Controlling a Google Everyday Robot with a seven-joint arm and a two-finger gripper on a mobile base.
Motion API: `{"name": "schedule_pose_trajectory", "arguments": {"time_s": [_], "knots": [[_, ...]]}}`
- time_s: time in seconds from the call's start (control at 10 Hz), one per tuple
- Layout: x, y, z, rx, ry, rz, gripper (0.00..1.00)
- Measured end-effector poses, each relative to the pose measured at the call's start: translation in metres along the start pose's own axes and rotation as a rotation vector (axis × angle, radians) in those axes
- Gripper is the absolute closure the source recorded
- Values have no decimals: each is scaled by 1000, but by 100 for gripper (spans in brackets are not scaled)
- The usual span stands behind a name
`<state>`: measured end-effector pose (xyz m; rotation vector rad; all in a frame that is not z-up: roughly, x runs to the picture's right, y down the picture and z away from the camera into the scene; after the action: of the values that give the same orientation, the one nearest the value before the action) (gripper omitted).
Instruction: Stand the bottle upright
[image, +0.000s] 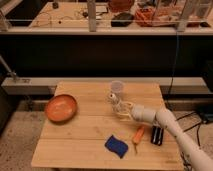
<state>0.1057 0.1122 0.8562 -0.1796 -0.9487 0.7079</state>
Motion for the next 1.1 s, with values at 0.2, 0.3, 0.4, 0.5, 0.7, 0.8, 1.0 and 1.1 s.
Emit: {"name": "schedule_pose_trajectory", "arguments": {"time_s": [0.2,0.3,0.4,0.5,0.7,0.8,1.0,1.1], "knots": [[0,0,0,1,1,4,97],[2,2,0,1,5,12,97],[3,1,-1,3,6,13,97],[2,2,-1,2,6,13,97],[2,2,-1,2,7,12,97],[2,2,-1,2,6,13,97],[2,2,-1,1,7,13,97],[2,2,-1,2,7,13,97]]}}
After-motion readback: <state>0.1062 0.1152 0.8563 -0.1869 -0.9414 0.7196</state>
